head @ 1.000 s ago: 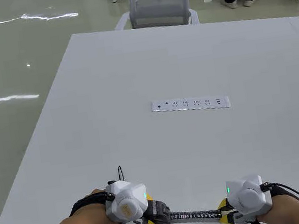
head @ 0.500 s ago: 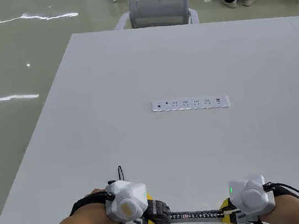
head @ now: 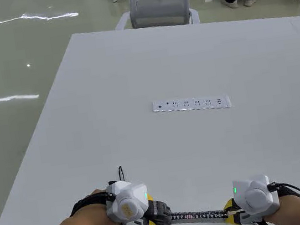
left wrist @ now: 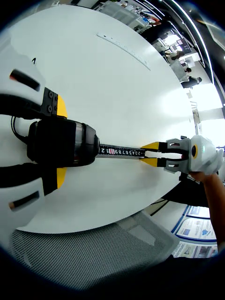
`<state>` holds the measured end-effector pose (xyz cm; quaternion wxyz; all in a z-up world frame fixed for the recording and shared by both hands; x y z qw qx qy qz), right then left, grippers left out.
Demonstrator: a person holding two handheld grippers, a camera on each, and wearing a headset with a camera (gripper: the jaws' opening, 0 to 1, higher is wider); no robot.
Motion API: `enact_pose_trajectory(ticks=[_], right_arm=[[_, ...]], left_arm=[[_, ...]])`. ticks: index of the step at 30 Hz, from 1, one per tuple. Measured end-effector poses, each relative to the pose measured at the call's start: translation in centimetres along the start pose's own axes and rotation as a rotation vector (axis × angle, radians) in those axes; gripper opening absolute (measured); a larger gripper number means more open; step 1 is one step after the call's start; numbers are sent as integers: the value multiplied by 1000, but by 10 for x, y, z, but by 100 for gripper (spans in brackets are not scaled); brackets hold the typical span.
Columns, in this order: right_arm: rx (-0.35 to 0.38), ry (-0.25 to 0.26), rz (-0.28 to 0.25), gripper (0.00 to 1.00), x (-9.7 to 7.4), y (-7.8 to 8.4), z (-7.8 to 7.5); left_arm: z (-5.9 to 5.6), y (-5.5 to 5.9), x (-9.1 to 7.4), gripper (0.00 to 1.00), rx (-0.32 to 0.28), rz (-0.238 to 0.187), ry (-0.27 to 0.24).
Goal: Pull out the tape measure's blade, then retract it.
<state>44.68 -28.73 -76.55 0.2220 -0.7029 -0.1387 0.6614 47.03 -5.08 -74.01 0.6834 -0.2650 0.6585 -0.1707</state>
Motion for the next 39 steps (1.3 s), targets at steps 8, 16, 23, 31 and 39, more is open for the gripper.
enact_pose_trajectory(ticks=[8,16,23,31,39], right_arm=[[2,0,3,11,-2,2,0],[4,1,7,11,-5,3,1],[6,2,10,11,-6,8,0],[11,6,14,11,-8,12,0],[10,8,14,11,-10,14,0]], left_arm=[[0,0,-1,31,-2,-3,0],[-1,0,-1,31,-4,-4,-1],[-1,0,-1,31,-6,-6,-5],[-1,0,0,31,-7,-6,-4],[-1,0,-1,31,-8,-6,-4]])
Point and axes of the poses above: the centre of the closed fingertips' face, and the gripper's own axes: x roughly forward along the fingers, z roughly to its left, y roughly out of its underside, the point moved 6 cm from there along -x, roughly backward along the fingers, and after that the axes turned 7 degrees about -x, right-handed, at the moved point
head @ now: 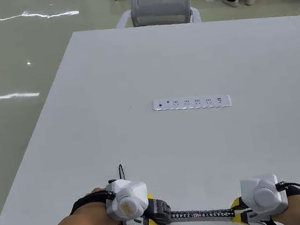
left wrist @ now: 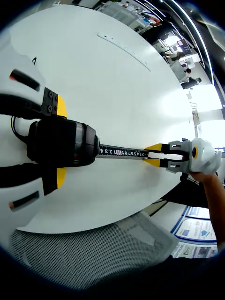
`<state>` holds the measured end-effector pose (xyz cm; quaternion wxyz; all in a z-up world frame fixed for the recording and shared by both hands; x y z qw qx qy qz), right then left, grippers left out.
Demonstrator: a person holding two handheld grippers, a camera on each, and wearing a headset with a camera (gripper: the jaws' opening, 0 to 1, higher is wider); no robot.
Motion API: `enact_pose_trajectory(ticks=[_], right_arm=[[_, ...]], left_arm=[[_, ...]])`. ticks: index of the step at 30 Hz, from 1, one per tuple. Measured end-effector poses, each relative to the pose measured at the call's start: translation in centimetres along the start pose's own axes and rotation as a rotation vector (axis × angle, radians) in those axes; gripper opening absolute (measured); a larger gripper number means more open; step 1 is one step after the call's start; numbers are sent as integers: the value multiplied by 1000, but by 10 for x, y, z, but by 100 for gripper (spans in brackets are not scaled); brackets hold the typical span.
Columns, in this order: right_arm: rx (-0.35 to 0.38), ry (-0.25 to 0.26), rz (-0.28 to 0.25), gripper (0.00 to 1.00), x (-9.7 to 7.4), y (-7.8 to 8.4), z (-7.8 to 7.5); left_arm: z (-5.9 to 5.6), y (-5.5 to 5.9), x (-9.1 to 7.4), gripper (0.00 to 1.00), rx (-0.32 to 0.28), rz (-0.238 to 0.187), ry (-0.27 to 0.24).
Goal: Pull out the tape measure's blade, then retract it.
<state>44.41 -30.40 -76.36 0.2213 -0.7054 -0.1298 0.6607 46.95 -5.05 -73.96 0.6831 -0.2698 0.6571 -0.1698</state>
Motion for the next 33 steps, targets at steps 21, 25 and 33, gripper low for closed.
enact_pose_trajectory(ticks=[21,25,33], right_arm=[[12,0,7,11,-6,8,-1],[13,1,8,11,-6,10,0],[20,4,10,11,-9,14,0]], left_arm=[[0,0,0,31,0,4,1],[-1,-1,0,31,0,5,0],[-1,0,0,31,-1,7,-1]])
Point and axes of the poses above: the centre of the closed fingertips' face, and the gripper's own axes: x roughly forward along the fingers, z roughly to its left, y roughly out of its underside, the point moved 6 cm from there along -x, roughly backward along the fingers, and after that the axes turned 7 degrees about -x, right-handed, at the moved point
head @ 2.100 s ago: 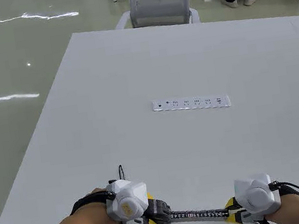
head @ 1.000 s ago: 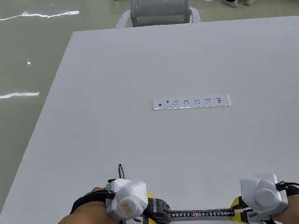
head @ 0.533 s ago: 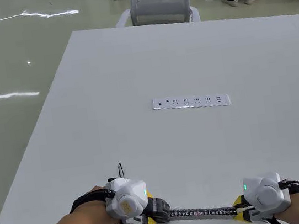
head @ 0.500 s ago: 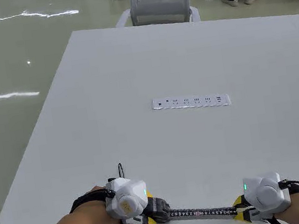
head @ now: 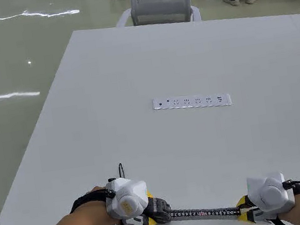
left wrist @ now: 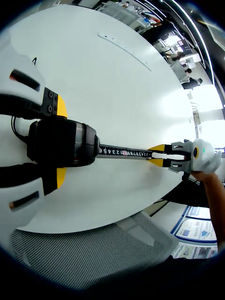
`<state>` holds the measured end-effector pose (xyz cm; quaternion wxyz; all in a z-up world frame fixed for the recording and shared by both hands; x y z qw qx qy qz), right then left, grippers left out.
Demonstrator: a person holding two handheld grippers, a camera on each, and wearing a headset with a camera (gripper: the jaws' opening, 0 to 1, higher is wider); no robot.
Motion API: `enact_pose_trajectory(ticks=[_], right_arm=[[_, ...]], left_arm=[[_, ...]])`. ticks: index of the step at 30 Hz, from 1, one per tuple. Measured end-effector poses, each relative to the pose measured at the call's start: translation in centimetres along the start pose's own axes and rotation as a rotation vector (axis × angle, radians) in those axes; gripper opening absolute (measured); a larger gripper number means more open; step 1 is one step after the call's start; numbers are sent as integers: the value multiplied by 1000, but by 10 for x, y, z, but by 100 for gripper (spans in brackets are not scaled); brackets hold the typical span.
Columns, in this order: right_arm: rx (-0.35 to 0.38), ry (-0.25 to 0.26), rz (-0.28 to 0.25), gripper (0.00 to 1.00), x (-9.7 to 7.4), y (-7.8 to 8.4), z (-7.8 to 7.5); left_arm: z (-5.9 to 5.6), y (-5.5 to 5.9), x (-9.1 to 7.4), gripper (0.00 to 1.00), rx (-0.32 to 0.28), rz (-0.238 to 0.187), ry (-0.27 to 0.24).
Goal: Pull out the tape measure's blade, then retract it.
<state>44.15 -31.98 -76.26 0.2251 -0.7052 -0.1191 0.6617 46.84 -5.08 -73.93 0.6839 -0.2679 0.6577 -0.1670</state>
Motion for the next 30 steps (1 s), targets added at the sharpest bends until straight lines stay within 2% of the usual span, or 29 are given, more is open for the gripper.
enact_pose_trajectory(ticks=[30], right_arm=[[2,3,13,11,-6,11,-1]], left_arm=[[0,0,1,31,-3,0,-1]])
Point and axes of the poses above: the centre of the closed fingertips' face, and the gripper's own axes: x roughly forward along the fingers, z roughly to its left, y roughly out of its underside, the point moved 6 cm from there along -x, roughly backward along the fingers, and after that the axes turned 7 degrees about -x, right-handed, at the moved point
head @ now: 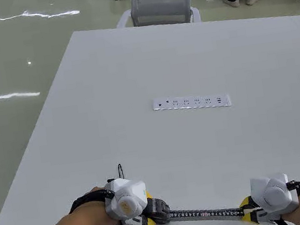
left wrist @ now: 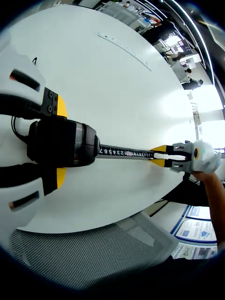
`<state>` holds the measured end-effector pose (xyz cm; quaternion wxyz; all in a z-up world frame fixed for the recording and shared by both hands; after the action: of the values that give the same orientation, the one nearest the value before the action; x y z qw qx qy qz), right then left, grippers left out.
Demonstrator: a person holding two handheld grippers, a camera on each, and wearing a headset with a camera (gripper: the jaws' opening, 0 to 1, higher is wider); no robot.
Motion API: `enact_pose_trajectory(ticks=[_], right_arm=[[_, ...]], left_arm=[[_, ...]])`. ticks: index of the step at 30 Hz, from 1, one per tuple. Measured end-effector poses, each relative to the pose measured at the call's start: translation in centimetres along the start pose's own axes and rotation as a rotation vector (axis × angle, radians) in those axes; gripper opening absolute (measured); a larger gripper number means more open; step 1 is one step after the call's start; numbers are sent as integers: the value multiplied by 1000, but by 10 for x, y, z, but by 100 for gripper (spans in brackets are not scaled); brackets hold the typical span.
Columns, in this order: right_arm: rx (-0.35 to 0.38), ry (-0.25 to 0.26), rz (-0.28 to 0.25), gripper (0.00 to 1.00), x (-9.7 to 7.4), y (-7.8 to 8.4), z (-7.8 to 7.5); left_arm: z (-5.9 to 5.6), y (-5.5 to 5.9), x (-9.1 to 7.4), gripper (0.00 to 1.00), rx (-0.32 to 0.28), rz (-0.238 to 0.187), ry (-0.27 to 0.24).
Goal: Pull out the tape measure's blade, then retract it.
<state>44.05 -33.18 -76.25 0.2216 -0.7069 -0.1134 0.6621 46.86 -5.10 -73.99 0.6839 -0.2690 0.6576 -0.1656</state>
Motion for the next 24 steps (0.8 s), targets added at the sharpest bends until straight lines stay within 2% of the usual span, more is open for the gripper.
enact_pose_trajectory(ticks=[24], right_arm=[[12,10,4,11,-5,8,-1]], left_arm=[[0,-1,0,31,-1,4,-3]])
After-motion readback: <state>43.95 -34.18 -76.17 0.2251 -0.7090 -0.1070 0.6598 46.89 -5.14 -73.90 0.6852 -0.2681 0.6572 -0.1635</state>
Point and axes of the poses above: the centre of the closed fingertips' face, and the gripper's own axes: x roughly forward along the fingers, z roughly to its left, y roughly out of its underside, the point moved 6 cm from there along -x, roughly backward along the fingers, and after that the axes turned 7 degrees about -x, right-handed, at the moved point
